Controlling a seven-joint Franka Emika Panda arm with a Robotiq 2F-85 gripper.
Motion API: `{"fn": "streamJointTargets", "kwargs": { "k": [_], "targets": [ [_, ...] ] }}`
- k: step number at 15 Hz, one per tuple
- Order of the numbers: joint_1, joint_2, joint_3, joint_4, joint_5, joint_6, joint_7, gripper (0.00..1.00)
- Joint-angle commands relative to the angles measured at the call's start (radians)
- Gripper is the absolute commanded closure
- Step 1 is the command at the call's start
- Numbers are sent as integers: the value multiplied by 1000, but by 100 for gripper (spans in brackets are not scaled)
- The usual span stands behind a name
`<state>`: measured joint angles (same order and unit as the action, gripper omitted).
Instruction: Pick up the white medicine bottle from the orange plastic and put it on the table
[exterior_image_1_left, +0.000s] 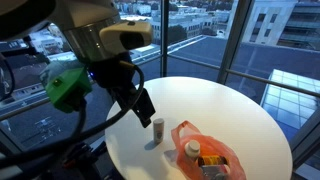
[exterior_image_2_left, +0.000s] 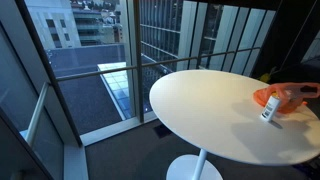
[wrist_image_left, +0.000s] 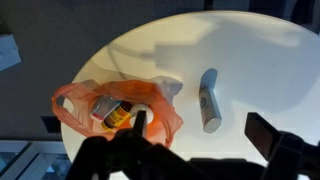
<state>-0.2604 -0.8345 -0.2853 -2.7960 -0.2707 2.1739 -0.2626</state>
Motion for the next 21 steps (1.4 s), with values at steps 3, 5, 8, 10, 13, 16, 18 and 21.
{"fn": "streamJointTargets", "kwargs": {
  "k": [3,5,8,10,13,16,18,21],
  "targets": [
    [-3,9,8,9,6,-7,4,0],
    [-4,25,13,33,13,-26,17,0],
    [1,68,23,74,23,-38,46,0],
    [2,115,29,107,27,-46,71,0],
    [0,199,33,158,32,-45,111,0],
    [-3,319,30,221,39,-35,154,0],
    [-4,412,22,272,49,-41,170,0],
    [-8,550,4,355,78,-56,177,0]
  ]
}}
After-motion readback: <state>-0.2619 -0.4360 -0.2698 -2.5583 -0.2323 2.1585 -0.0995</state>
